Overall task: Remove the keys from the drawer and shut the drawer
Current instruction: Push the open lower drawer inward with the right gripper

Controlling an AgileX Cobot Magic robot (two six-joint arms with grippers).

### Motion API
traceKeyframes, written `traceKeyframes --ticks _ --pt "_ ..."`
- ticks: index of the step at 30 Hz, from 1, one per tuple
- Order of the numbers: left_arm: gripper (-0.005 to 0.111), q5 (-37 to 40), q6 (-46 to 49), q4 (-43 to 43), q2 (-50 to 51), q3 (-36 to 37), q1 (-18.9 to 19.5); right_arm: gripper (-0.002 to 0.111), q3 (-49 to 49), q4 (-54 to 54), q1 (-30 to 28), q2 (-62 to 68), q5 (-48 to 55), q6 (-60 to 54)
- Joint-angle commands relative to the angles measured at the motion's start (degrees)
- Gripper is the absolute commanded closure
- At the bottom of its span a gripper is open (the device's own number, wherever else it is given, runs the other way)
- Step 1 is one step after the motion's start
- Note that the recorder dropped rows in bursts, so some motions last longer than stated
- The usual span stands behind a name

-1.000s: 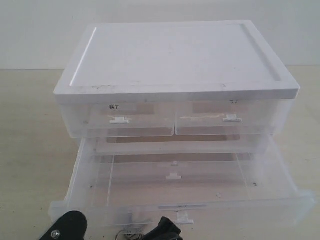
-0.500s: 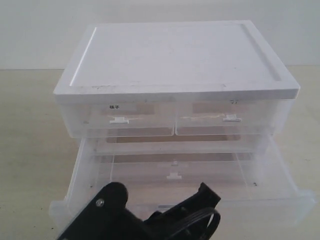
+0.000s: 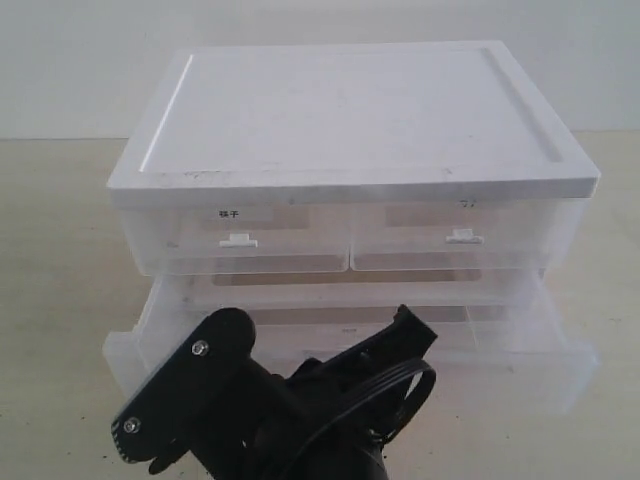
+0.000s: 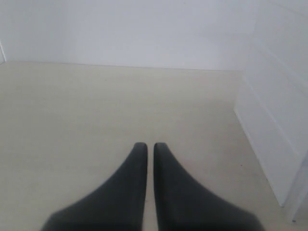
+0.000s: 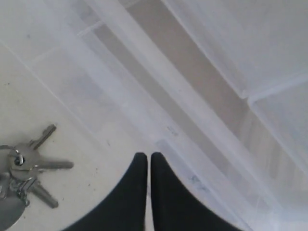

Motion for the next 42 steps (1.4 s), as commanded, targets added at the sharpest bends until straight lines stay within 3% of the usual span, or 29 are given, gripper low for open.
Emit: traceKeyframes --ticks 1,10,17,23,30,37,42 --pt "0.102 0.07 0.25 -0.41 -0.13 0.19 0.10 0.108 0.19 -6.85 -0.48 -0.52 2.16 3.63" --pt "0.102 0.07 0.25 -0.41 -0.13 0.19 0.10 0.108 0.19 -5.65 -2.14 -0.62 2.31 3.25" --pt "0.102 0.07 0.25 -0.41 -0.13 0.19 0.10 0.108 0.19 -12.32 8.30 -0.62 8.26 5.32" --pt "0.102 0.07 0.25 -0.41 -0.13 0.19 0.10 0.108 0.19 -5.62 13.54 -0.62 8.26 7.77" --pt "0.102 0.07 0.25 -0.41 -0.13 0.19 0.10 0.108 0.19 4.28 5.62 -0.73 0.01 2.51" --pt "0.102 0.07 0.25 -0.41 -0.13 0.19 0.10 0.108 0.19 6.57 -8.20 -5.86 -20.31 -0.96" --pt "0.102 0.07 0.25 -0.41 -0.13 0.19 0.10 0.108 0.19 11.78 -14.18 -7.33 -26.70 -7.42"
